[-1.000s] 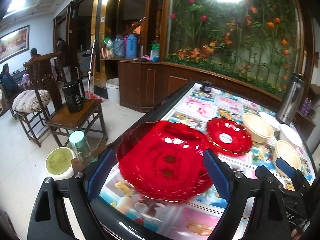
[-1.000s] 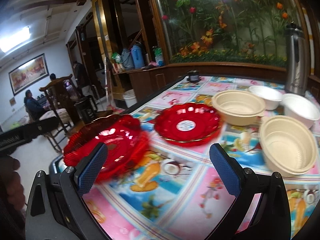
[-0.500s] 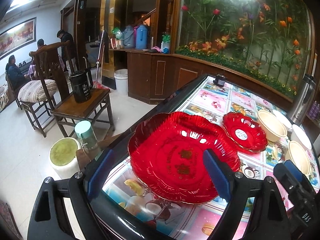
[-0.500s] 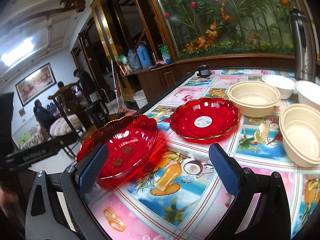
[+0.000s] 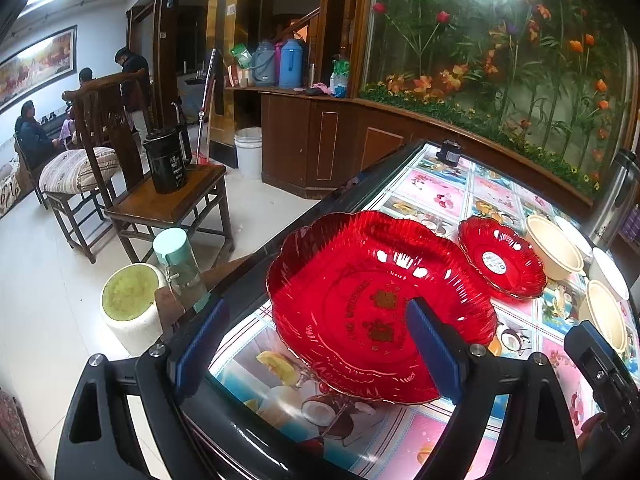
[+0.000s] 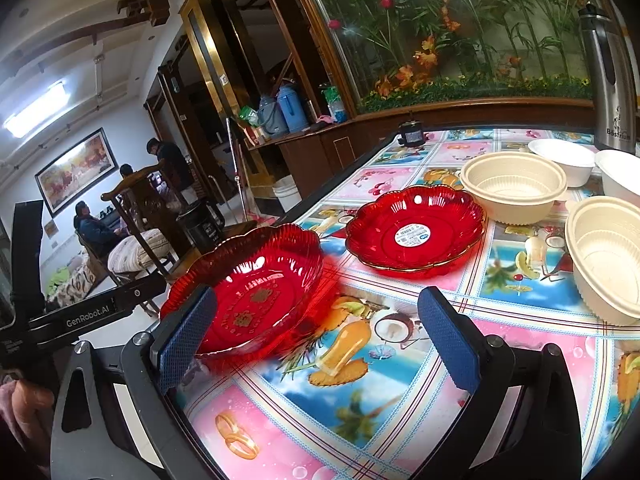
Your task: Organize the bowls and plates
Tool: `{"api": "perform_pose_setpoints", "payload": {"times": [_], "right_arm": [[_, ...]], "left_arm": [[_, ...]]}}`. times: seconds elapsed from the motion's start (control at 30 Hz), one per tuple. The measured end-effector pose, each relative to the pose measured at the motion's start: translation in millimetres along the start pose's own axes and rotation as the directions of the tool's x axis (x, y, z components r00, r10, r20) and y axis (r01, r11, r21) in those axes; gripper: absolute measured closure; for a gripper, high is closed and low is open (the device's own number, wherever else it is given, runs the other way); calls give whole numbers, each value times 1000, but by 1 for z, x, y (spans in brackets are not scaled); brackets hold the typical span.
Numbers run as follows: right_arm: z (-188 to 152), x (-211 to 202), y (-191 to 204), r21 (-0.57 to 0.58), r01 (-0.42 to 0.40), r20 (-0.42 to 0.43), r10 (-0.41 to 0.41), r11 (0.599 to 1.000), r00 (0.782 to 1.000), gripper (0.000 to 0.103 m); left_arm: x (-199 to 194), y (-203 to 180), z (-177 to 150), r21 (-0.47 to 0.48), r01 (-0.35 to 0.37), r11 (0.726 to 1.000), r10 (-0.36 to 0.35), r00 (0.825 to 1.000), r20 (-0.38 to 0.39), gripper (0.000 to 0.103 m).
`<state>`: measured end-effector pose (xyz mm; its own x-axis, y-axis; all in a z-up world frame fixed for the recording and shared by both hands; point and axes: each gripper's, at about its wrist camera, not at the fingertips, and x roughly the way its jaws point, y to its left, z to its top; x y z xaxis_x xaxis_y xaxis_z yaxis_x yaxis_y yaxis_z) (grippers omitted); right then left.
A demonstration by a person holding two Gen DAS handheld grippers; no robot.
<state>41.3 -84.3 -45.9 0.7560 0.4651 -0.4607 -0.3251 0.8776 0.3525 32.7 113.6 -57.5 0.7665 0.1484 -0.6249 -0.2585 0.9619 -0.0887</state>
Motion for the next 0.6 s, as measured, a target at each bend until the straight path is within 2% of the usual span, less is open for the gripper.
{"api": "perform_pose_setpoints", "payload": {"times": [0.3, 0.6], "right_arm": [[0, 5, 3, 16, 3, -29, -2, 1000, 1000, 1], [3, 32, 33, -1, 0, -60, 0, 1000, 998, 1]], "left_arm": [[7, 9, -1, -20, 1, 1000, -1, 1000, -18, 13], [13, 23, 2, -50, -2, 999, 1, 1000, -22, 13]]}}
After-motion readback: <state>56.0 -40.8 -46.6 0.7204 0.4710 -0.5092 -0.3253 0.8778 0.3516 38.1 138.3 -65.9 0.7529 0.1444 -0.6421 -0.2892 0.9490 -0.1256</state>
